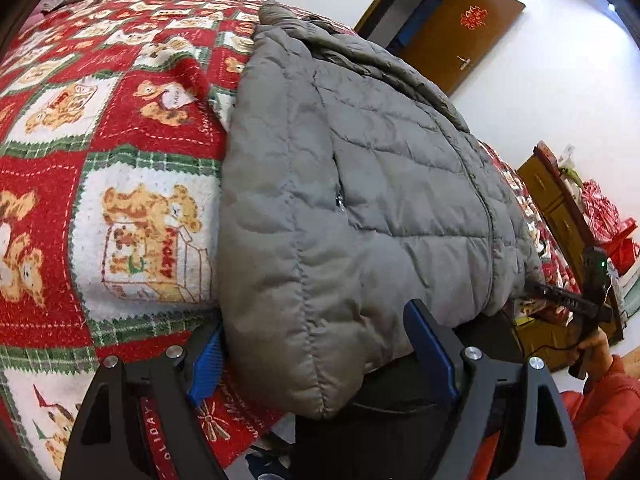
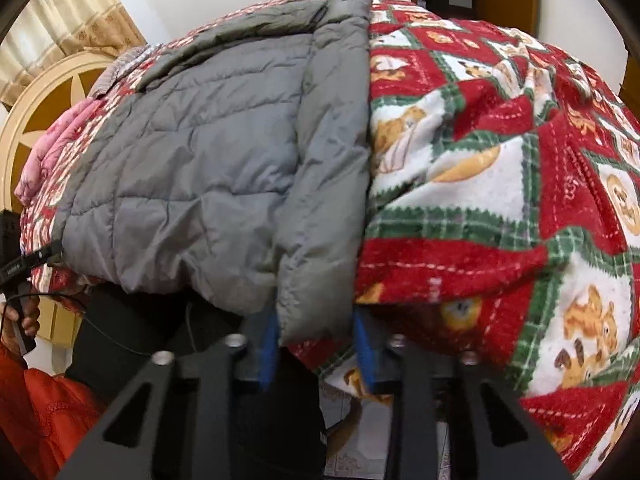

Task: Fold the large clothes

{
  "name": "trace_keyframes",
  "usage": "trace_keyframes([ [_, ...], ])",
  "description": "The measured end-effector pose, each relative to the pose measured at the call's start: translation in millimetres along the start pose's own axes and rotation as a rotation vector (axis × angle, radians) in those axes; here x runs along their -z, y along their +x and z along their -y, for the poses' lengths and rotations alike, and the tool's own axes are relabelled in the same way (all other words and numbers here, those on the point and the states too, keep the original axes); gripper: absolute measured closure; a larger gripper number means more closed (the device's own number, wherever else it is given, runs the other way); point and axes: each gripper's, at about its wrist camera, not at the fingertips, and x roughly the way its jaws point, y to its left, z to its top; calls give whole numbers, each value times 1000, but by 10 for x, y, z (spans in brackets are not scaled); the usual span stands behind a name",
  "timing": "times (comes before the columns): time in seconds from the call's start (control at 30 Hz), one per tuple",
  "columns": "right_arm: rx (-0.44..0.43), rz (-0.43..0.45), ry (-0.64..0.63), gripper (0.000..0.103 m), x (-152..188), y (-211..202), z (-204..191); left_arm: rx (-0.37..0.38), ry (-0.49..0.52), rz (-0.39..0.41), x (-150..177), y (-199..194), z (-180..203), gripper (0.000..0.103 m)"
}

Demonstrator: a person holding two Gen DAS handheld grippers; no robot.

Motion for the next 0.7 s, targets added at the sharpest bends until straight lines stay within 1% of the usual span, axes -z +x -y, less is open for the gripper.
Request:
trace_keyframes([
  [0.03, -17, 9, 22, 83, 11, -22, 44, 5, -8, 3, 0, -11, -19, 21],
  [0.07, -33, 12, 36, 85, 14, -37, 76, 13, -24, 6, -1, -14, -37, 21],
  [0.1, -43, 10, 44, 88, 27, -57, 102, 18, -34, 7, -3, -11, -52, 24],
  [0.13, -57, 13, 55, 89, 51, -84, 128, 6, -36, 13, 1, -19, -55, 28],
  [0.2, -95, 22, 73, 90, 86, -155, 172, -30, -37, 10, 6, -35, -86, 48],
  [0.23, -110, 29, 81, 91, 99, -192, 185, -33, -51, 12, 7, -61, -128, 53],
  [0.27, -130, 37, 89, 91, 116, -245, 200, -16, -73, 13, 10, -92, -172, 63],
  [0.3, -148, 45, 95, 91, 125, -292, 210, 19, -97, 16, 14, -133, -221, 73],
  [0.33, -177, 56, 109, 92, 154, -363, 231, 58, -114, 23, 16, -184, -247, 76],
  [0.4, -227, 75, 132, 92, 187, -474, 250, 75, -100, 49, 4, -286, -199, 76],
  [0.43, -257, 89, 142, 94, 210, -547, 265, 67, -78, 56, -4, -332, -156, 76],
  [0.5, -300, 126, 161, 94, 222, -658, 303, 57, -44, 53, -12, -377, -92, 76],
  [0.57, -300, 150, 177, 95, 252, -710, 352, 39, -36, 42, -22, -356, -73, 76],
  [0.63, -256, 156, 168, 95, 279, -683, 374, 20, -47, 14, -26, -268, -84, 71],
  [0.67, -251, 156, 168, 94, 283, -660, 372, 13, -56, -7, -3, -218, -73, 64],
  [0.7, -258, 160, 176, 90, 288, -647, 375, 10, -68, -34, 11, -161, -80, 55],
])
